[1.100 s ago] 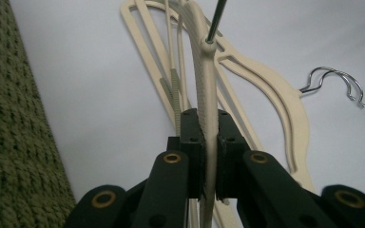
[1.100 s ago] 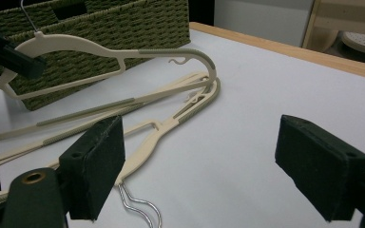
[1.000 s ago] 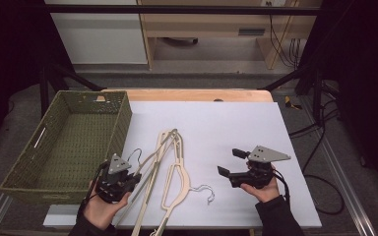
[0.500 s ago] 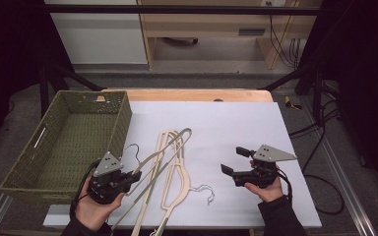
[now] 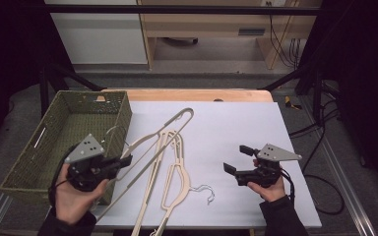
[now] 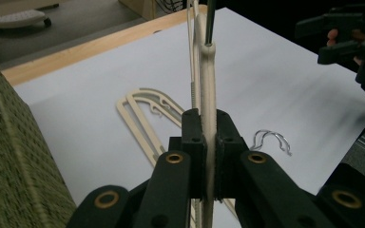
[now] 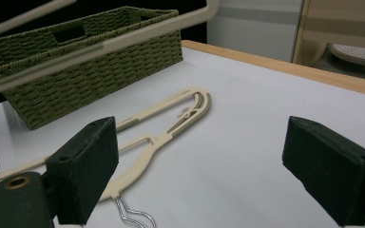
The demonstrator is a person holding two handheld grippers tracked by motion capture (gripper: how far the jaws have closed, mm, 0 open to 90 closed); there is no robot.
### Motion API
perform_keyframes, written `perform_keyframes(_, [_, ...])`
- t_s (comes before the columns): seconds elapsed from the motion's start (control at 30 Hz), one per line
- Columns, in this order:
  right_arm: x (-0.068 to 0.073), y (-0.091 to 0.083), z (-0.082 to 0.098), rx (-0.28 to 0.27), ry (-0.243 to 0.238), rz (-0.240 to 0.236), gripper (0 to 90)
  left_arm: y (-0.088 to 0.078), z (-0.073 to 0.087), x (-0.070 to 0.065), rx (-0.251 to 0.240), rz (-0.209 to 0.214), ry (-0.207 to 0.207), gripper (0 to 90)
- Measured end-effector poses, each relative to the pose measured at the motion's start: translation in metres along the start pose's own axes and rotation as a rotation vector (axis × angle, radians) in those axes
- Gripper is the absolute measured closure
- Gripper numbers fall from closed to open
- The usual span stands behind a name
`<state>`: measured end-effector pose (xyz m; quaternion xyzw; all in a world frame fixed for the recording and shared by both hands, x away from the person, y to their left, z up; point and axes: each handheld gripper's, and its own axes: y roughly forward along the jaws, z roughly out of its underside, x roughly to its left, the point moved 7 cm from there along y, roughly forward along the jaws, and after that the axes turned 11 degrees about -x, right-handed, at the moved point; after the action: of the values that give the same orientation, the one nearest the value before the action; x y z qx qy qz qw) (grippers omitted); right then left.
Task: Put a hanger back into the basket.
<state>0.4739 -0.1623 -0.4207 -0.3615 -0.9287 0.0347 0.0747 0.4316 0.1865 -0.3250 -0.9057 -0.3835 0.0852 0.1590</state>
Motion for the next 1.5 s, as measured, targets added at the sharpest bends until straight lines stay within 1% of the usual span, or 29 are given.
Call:
perform_keyframes(0.03, [0.0,0.0,0.0,0.001,-0.003,-0.001,10.5,-0.001,-0.005,0.004,-0.002,0.008,0.004,85.5])
perform_keyframes(0.1, [0.0,0.001,0.001,0.0,-0.005,0.005,9.5,-0.004,-0.013,0.014,0.002,0.025,-0.002,85.5])
perform_keyframes(0.17, [-0.001,0.002,0.001,-0.001,-0.001,0.017,8.2,-0.006,-0.021,0.026,-0.004,0.027,-0.009,85.5])
perform_keyframes(0.2, [-0.001,0.002,0.001,0.0,-0.002,0.019,7.9,-0.008,-0.024,0.033,-0.002,0.022,0.001,85.5])
perform_keyframes(0.23, [-0.001,0.002,0.001,-0.001,-0.002,0.022,7.4,-0.009,-0.027,0.041,-0.003,0.017,-0.004,85.4])
perform_keyframes(0.3, [-0.002,0.002,0.001,-0.003,-0.002,0.031,6.8,-0.012,-0.031,0.052,-0.005,0.007,-0.003,85.4])
perform_keyframes(0.33, [-0.002,0.002,0.0,-0.005,-0.002,0.033,6.4,-0.013,-0.033,0.059,-0.007,0.007,-0.016,85.5])
perform_keyframes(0.43, [-0.004,0.001,0.0,-0.01,0.002,0.049,5.3,-0.016,-0.037,0.079,-0.011,-0.008,-0.029,85.4])
perform_keyframes(0.53, [-0.005,0.001,0.0,-0.011,0.004,0.056,5.1,-0.019,-0.04,0.097,-0.009,-0.041,-0.034,85.4])
perform_keyframes(0.57, [-0.005,0.001,0.0,-0.012,0.004,0.057,5.2,-0.021,-0.04,0.103,-0.004,-0.049,-0.028,85.4])
perform_keyframes(0.6, [-0.006,0.0,0.0,-0.009,0.005,0.057,5.2,-0.021,-0.04,0.109,-0.008,-0.059,-0.035,85.4])
perform_keyframes(0.63, [-0.006,0.0,0.0,-0.011,0.002,0.06,4.8,-0.022,-0.04,0.115,-0.004,-0.066,-0.035,85.4])
perform_keyframes(0.67, [-0.006,0.0,0.0,-0.009,0.007,0.064,4.4,-0.022,-0.04,0.12,-0.008,-0.072,-0.043,85.4])
perform_keyframes(0.73, [-0.007,0.0,0.0,-0.009,0.007,0.069,4.3,-0.021,-0.037,0.133,0.001,-0.083,-0.043,85.5])
perform_keyframes(0.8, [-0.007,-0.001,0.0,-0.008,0.008,0.072,4.2,-0.021,-0.033,0.142,0.013,-0.089,-0.044,85.4])
perform_keyframes(0.9, [-0.008,0.0,0.0,-0.005,0.003,0.075,4.3,-0.021,-0.027,0.156,0.027,-0.101,-0.031,85.4])
perform_keyframes(1.0, [-0.008,0.0,0.001,-0.001,0.0,0.068,4.2,-0.024,-0.021,0.168,0.014,-0.119,-0.041,85.4])
perform_keyframes(1.1, [-0.007,0.001,0.002,0.002,0.005,0.069,4.3,-0.028,-0.014,0.18,0.004,-0.131,-0.049,85.4])
perform_keyframes(1.2, [-0.008,0.002,0.003,0.003,0.003,0.069,4.2,-0.032,-0.01,0.188,0.004,-0.141,-0.055,85.4])
perform_keyframes(1.27, [-0.008,0.002,0.003,0.008,0.004,0.069,4.2,-0.035,-0.008,0.194,-0.001,-0.155,-0.053,85.4])
perform_keyframes(1.4, [-0.008,0.002,0.004,0.013,0.007,0.068,4.2,-0.042,-0.003,0.207,-0.007,-0.181,-0.068,85.4])
perform_keyframes(1.47, [-0.008,0.002,0.004,0.013,0.007,0.07,4.2,-0.045,0.002,0.213,0.001,-0.19,-0.077,85.4])
perform_keyframes(1.5, [-0.008,0.002,0.004,0.013,0.007,0.07,4.2,-0.046,0.005,0.216,0.008,-0.195,-0.074,85.4])
